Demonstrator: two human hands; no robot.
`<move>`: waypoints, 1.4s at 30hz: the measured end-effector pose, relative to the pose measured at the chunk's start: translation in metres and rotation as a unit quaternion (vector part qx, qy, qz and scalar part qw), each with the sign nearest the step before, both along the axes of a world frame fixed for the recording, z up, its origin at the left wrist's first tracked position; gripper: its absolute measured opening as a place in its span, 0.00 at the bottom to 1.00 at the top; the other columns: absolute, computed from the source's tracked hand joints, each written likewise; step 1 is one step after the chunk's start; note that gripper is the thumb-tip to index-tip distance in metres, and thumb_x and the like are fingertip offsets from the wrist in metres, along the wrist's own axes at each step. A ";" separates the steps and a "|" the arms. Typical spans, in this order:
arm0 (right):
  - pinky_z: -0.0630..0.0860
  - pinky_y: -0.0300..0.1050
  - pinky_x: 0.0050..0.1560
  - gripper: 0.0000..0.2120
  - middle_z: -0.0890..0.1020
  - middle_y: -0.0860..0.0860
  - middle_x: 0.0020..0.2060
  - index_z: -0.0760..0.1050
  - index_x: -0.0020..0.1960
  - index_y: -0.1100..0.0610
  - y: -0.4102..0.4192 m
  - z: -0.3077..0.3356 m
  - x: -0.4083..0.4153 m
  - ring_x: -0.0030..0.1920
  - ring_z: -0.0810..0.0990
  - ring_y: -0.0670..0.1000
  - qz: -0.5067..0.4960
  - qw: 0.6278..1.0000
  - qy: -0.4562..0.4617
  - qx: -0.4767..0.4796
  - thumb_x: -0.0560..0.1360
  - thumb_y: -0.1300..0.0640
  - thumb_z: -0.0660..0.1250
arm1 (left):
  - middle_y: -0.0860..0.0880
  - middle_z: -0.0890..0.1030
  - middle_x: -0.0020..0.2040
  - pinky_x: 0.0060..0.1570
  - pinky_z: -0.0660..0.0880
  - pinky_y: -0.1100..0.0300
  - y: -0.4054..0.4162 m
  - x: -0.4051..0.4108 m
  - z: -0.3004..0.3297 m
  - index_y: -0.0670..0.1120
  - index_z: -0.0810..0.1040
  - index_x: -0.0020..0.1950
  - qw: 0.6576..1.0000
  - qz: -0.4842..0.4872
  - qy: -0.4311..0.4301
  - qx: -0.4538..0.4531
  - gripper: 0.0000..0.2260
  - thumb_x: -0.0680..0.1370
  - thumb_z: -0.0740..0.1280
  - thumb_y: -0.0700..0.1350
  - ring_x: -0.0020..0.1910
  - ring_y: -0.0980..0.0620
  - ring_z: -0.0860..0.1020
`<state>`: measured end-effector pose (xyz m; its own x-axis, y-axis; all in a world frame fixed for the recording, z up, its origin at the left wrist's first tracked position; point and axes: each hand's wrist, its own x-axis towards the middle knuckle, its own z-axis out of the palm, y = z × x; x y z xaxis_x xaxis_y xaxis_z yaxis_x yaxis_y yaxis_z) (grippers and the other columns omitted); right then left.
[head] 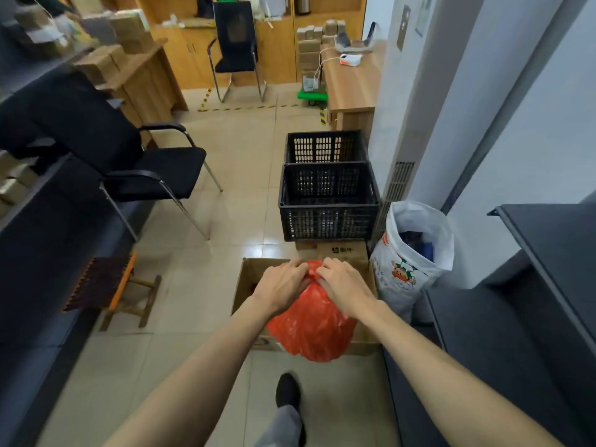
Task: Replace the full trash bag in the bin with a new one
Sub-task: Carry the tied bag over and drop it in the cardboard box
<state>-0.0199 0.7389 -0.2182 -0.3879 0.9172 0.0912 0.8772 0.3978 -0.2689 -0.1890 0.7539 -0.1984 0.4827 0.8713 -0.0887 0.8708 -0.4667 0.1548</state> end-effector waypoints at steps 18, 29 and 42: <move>0.79 0.44 0.45 0.12 0.83 0.50 0.49 0.81 0.55 0.48 0.175 -0.260 -0.016 0.47 0.82 0.52 -0.094 0.989 0.006 -0.111 0.73 0.53 0.65 | 0.51 0.72 0.65 0.48 0.75 0.53 0.186 -0.010 -0.275 0.53 0.66 0.69 0.996 -0.011 -0.034 -0.086 0.17 0.83 0.55 0.56 0.64 0.50 0.73; 0.73 0.52 0.53 0.13 0.78 0.56 0.54 0.77 0.62 0.53 0.203 -0.446 -0.010 0.55 0.76 0.58 -0.093 0.987 -0.006 -0.132 0.78 0.57 0.63 | 0.48 0.75 0.56 0.32 0.72 0.55 0.224 -0.006 -0.466 0.49 0.71 0.63 0.995 -0.072 -0.008 -0.070 0.11 0.82 0.61 0.52 0.53 0.47 0.78; 0.71 0.48 0.59 0.16 0.76 0.53 0.60 0.72 0.64 0.54 0.203 -0.410 0.000 0.58 0.74 0.53 -0.134 0.978 0.011 -0.159 0.80 0.49 0.58 | 0.47 0.73 0.63 0.41 0.77 0.58 0.218 0.003 -0.425 0.50 0.62 0.72 0.991 -0.034 -0.003 -0.129 0.19 0.83 0.54 0.56 0.55 0.50 0.76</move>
